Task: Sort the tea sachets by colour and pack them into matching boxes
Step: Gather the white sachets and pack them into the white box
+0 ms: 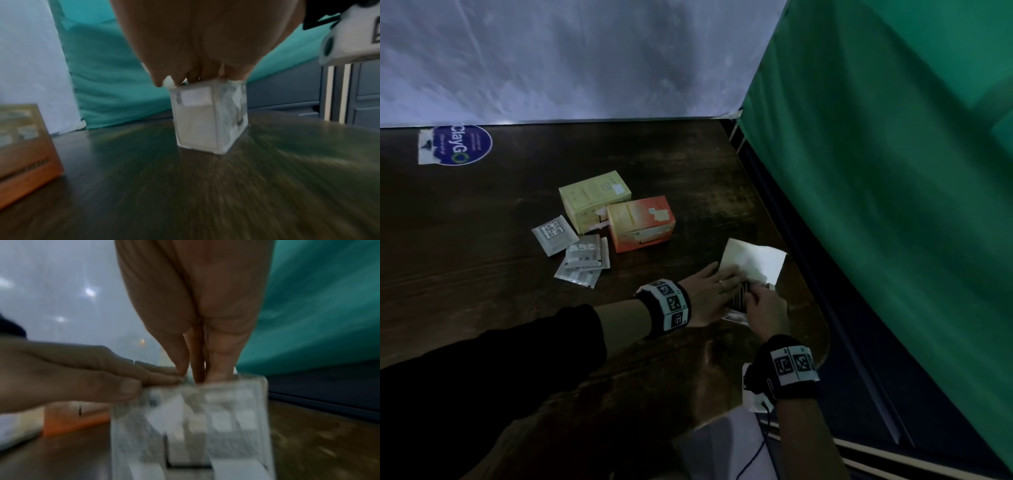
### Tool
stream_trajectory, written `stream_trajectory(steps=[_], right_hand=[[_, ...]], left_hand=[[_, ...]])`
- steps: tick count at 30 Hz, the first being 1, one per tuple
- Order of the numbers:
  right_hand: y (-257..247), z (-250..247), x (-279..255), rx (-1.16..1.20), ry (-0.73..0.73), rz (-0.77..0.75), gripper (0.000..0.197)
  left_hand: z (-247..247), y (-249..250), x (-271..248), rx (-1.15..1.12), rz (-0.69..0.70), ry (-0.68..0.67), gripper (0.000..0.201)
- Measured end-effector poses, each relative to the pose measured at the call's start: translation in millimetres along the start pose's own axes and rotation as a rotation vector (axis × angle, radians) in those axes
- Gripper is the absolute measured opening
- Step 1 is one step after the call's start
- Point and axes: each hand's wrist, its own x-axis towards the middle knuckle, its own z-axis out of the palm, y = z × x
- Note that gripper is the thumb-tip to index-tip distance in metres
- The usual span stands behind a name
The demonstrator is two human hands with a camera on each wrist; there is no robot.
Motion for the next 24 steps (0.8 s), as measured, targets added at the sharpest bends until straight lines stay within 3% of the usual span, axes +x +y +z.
stream_trajectory(steps=[3, 6, 8, 11, 13, 15, 16, 18, 21, 22, 24], right_hand=[[-1.1, 6.2, 1.0, 0.007, 0.037, 0.001, 0.028], [-3.4, 1.6, -6.9, 0.13, 0.17, -0.048, 0.023], [-9.0, 0.4, -20.8, 0.227, 0.24, -0.091, 0.018], [-19.5, 16.1, -47.4, 0.243, 0.174, -0.182, 0.013], [-23.5, 37.8, -60.5, 0.243, 0.049, -0.244, 0.014], [-26.1, 61.3, -66.7, 0.227, -0.097, -0.264, 0.019], [-26.8, 71.8, -67.0, 0.222, -0.159, -0.267, 0.023], [-28.5, 88.7, -64.9, 0.221, -0.257, -0.251, 0.033], [-32.4, 104.7, -60.5, 0.157, -0.308, -0.223, 0.041], [-33.3, 107.6, -58.7, 0.135, -0.304, -0.212, 0.042], [-35.4, 109.0, -55.6, 0.105, -0.301, -0.196, 0.044]], left_hand=[[7.1, 3.9, -5.0, 0.037, -0.029, -0.018, 0.068], [-2.5, 1.8, -18.9, -0.049, -0.008, 0.022, 0.066], [-7.4, -5.1, -38.5, -0.208, -0.017, 0.144, 0.057], [-12.2, -22.2, -84.5, -0.36, -0.104, 0.313, 0.038], [-6.7, -39.9, -117.4, -0.465, -0.263, 0.371, 0.029], [4.8, -57.4, -147.4, -0.641, -0.532, 0.534, 0.022], [14.9, -68.3, -157.5, -0.622, -0.657, 0.651, 0.021], [33.5, -93.6, -169.9, -0.496, -0.907, 0.726, 0.032], [44.3, -130.0, -171.4, -0.638, -1.357, 0.59, 0.072], [43.5, -139.6, -169.7, -0.707, -1.448, 0.521, 0.086], [40.8, -154.7, -163.1, -0.777, -1.472, 0.402, 0.108]])
